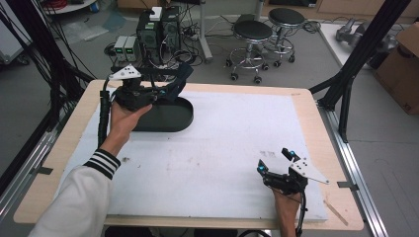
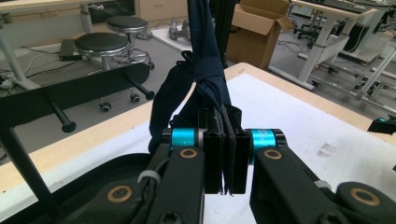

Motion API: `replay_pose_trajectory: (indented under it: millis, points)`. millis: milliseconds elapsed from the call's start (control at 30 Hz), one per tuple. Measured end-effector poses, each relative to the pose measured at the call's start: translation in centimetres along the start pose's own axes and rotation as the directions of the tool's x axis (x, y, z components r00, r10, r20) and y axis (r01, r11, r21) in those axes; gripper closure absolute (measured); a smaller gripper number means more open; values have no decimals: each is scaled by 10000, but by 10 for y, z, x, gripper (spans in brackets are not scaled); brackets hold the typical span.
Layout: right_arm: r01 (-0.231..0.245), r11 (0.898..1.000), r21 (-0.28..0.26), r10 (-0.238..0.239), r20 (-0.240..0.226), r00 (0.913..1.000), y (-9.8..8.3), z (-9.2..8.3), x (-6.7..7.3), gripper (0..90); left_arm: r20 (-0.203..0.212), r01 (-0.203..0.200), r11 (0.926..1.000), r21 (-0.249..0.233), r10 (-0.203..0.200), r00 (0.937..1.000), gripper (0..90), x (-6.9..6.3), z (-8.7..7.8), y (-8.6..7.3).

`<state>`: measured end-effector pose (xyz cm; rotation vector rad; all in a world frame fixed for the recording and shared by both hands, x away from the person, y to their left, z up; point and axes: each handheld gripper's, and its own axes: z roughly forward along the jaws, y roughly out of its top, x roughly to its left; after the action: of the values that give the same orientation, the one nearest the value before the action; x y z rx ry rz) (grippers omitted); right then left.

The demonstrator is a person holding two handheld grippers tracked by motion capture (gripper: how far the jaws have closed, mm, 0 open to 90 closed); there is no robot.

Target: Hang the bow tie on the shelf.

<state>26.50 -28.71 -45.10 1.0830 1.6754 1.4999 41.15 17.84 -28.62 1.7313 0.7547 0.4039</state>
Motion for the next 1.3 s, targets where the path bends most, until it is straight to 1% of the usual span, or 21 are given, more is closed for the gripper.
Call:
replay_pose_trajectory:
  millis: [33,100,267,333,400,433,600,667,833,1000,1067,1100,1133,1267,1300]
  points:
    - [-17,10000,-1,17,-11,10000,0,0,0,16,45,46,10000,-38,-46,10000,875,0,0,1]
    - [-3,10000,-30,3,2,10000,0,0,0,16,-11,33,10000,-27,-33,10000,875,1,1,2]
    - [-3,10000,-23,3,-2,10000,0,0,0,17,-65,145,9999,-89,-146,9999,875,4,3,5]
    - [-28,10000,-13,28,0,10000,0,0,0,16,-61,329,9993,-171,-330,9994,875,6,5,5]
    - [-29,10000,-11,29,0,10000,0,0,0,16,-174,363,9992,-190,-367,9992,875,8,7,5]
    - [-52,10000,-5,52,-10,10000,0,0,0,17,-157,431,9989,-206,-434,9989,875,9,8,5]
    - [-61,10000,1,61,-13,10000,0,0,0,16,-382,384,9992,-135,-389,9985,875,11,10,3]
    - [-82,10000,10,82,-11,10000,0,0,0,16,-435,468,9987,-216,-477,9979,875,13,12,3]
    - [-81,10000,12,81,-12,10000,0,0,0,17,-662,464,9988,-141,-472,9967,875,16,15,1]
    - [-90,10000,19,90,-23,10000,0,0,0,16,-830,545,9981,-284,-567,9949,875,19,18,-1]
    - [-84,10000,21,85,-27,10000,0,0,0,16,-796,588,9979,-274,-608,9950,876,20,20,-2]
    - [-90,10000,13,90,-24,10000,0,0,0,16,-707,641,9976,-270,-658,9953,876,20,22,-2]
    - [-90,10000,14,90,-20,10000,0,0,0,17,-738,626,9976,-289,-646,9952,876,20,22,-2]
    - [-94,10000,17,94,-17,10000,0,0,0,16,-586,651,9975,-272,-666,9961,876,18,26,-2]
    - [-95,10000,18,95,-13,10000,0,0,0,16,-573,593,9979,-273,-608,9965,876,17,26,-2]
